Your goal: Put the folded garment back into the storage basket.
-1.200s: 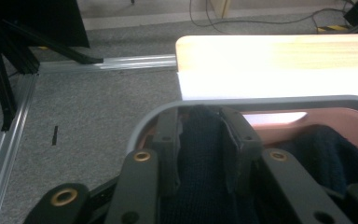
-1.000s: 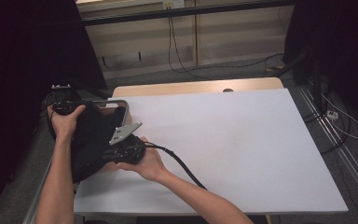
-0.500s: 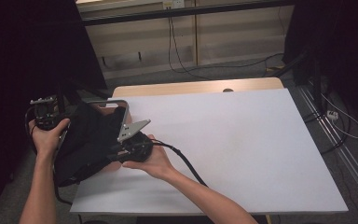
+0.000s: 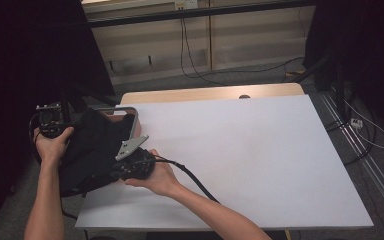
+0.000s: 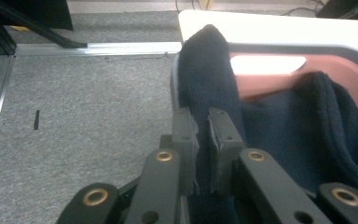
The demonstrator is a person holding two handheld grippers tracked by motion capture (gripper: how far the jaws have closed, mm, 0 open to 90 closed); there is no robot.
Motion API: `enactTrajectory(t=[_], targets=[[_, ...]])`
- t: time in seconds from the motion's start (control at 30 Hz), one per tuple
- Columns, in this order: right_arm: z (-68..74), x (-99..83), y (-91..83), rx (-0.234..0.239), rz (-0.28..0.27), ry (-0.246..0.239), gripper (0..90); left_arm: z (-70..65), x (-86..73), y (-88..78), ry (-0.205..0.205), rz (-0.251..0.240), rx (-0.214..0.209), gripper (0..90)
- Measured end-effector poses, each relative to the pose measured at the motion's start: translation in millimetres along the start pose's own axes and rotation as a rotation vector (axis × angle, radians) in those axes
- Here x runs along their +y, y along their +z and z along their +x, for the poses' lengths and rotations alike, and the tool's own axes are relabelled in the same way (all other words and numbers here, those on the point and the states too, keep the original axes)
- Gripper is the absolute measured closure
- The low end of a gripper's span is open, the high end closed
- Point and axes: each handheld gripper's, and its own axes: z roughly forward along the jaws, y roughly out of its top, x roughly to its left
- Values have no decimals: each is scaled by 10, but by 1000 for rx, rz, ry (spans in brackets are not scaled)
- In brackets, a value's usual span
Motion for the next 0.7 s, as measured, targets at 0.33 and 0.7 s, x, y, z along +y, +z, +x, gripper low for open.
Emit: enactTrajectory(t=[0.33, 0.7], targets=[[88, 47, 67, 17, -5, -9, 868, 28, 56, 63, -24, -27, 40, 836], [54, -31, 12, 21, -10, 7, 748, -99, 30, 108, 43, 6, 13, 783]])
